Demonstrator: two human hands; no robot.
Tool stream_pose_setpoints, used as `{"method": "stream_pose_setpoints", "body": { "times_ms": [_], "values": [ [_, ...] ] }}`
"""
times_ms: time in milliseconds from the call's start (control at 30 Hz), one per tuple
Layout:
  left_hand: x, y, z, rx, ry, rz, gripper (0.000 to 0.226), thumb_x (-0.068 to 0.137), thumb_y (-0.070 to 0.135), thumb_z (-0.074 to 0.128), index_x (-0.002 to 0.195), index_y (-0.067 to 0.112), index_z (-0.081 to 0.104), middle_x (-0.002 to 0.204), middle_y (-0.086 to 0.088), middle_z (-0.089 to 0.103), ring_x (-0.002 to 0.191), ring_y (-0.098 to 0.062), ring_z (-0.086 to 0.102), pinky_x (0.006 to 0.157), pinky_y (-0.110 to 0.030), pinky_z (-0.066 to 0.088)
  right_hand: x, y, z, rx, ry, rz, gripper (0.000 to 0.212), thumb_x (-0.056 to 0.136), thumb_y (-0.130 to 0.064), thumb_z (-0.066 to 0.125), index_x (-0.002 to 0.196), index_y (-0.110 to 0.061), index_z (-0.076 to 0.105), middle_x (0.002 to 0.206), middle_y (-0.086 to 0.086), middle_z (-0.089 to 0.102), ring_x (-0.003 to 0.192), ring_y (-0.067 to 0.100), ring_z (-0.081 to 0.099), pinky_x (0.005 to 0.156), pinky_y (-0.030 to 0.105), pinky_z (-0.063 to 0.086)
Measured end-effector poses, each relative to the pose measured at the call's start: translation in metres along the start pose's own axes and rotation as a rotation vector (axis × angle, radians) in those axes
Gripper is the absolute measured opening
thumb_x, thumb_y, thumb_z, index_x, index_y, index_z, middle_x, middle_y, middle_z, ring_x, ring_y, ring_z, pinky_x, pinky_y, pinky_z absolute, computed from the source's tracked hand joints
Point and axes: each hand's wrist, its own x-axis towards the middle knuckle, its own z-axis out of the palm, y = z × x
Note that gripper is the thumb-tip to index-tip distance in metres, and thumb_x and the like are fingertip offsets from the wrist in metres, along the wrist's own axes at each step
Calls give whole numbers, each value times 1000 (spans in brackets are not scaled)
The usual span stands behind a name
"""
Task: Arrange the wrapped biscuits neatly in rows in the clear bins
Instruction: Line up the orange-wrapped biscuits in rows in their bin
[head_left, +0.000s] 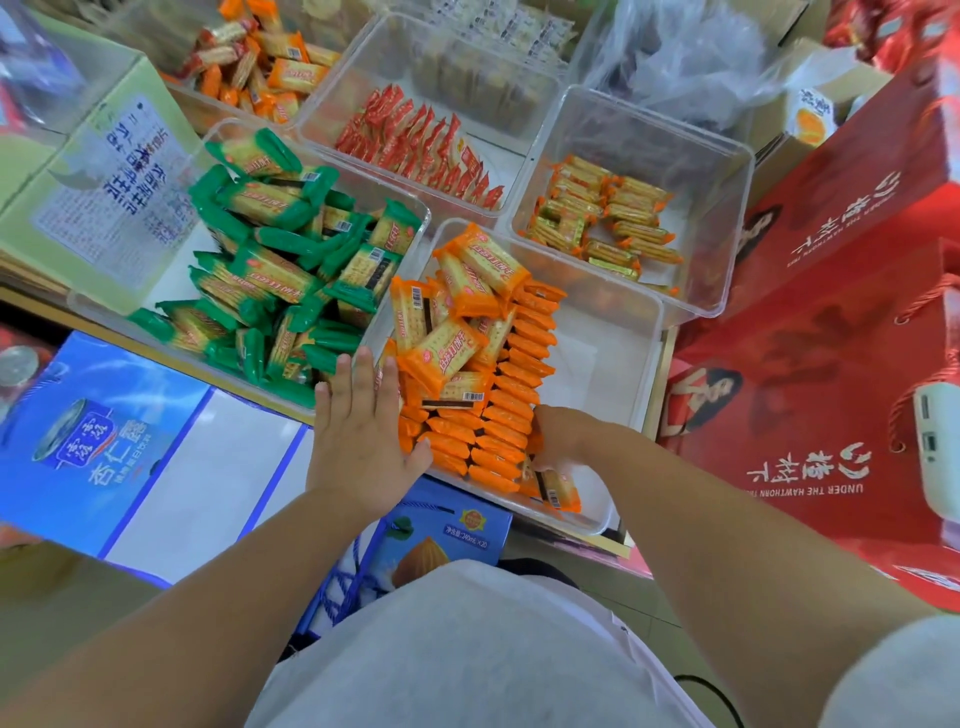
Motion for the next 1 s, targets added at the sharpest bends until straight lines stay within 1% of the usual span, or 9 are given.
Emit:
{"method": "stream_pose_setpoints", "body": {
  "times_ms": [100,200,300,367,467,633,800,933,1000],
  "values": [
    [-1,4,-3,30,-18,-23,102,92,63,48,161,12,-8,168,-16,-16,154,-36,-18,122,-57,-6,0,-2,6,57,51,-5,21,90,-29,67,106,-22,56,93,-2,63,84,20,59,67,26,45],
    [-1,5,-6,13,-33,-41,103,92,66,48,161,14,-9,168,-13,-17,154,-35,-18,122,-57,-4,-1,-1,6,53,81,35,33,91,-39,66,114,-19,52,106,3,65,93,23,62,78,32,51],
    [-1,4,-8,16,-43,-51,103,92,70,45,161,17,-11,169,-11,-15,155,-33,-16,123,-56,0,-8,0,-2,116,91,76,48,89,-46,64,121,-18,42,105,3,56,96,23,58,72,32,45],
    [-1,4,-10,-5,-50,-60,104,91,72,45,161,19,-11,169,-9,-15,155,-32,-15,124,-55,0,-15,-1,-8,95,52,65,43,92,-45,59,123,-18,48,97,-1,57,83,16,53,62,27,39],
    [-1,5,-12,5,-61,-79,105,90,73,45,161,20,-11,169,-8,-15,155,-30,-16,124,-54,0,-24,-2,-11,-70,10,20,25,96,-37,55,106,-14,62,99,3,67,78,16,54,59,25,39],
    [-3,10,-19,-16,-65,-88,106,90,71,50,162,19,-8,169,-7,-14,155,-29,-16,124,-53,0,-48,10,-15,-36,236,-36,39,90,-37,67,119,-18,48,96,1,58,80,21,53,65,33,43],
    [-3,13,-26,-44,-70,-99,107,89,69,55,162,19,-5,170,-7,-10,155,-29,-14,125,-54,2,-66,9,7,-140,414,-158,36,89,-40,62,117,-23,48,98,2,63,88,24,55,68,36,40],
    [-2,9,-33,-93,-81,-71,110,86,69,62,163,19,1,170,-8,-4,156,-30,-8,124,-55,4,-74,8,26,-267,246,-171,62,95,-67,41,141,-25,40,111,6,69,102,30,62,85,41,41],
    [-1,7,-38,-91,-86,-54,113,83,69,66,163,19,4,170,-10,3,156,-32,-2,124,-56,6,-77,7,24,-247,158,-157,63,98,-63,38,147,-24,38,122,7,67,108,30,63,89,39,44]
  ]
}}
